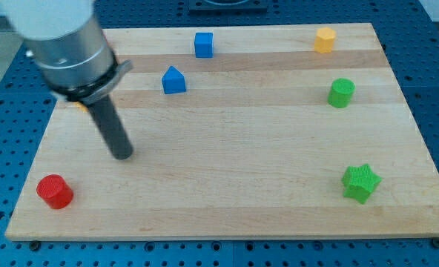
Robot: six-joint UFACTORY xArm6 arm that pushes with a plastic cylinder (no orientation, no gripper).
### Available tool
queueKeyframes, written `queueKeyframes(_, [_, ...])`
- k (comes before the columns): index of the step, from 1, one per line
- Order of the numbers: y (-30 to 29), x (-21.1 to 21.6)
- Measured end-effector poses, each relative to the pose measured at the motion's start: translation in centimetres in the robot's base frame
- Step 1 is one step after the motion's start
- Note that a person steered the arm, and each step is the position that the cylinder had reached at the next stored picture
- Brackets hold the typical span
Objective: Move the blue triangle to the bottom center
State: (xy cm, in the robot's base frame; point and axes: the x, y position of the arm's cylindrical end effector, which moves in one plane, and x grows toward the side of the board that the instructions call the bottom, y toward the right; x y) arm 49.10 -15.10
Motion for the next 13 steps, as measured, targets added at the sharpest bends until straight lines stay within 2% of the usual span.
queueKeyframes(2, [11.0,-9.4])
queueKeyframes(3, [12.3,-13.4])
queueKeyframes(5, [10.5,-17.7])
queueKeyframes(6, [5.8,-17.9])
queueKeyframes(7, [3.3,-15.7])
queueKeyframes(10, [11.2,-7.0])
queueKeyframes(11, [11.9,-9.3])
queueKeyframes(12, [10.8,-13.6])
queueKeyframes(13, [5.0,-13.3])
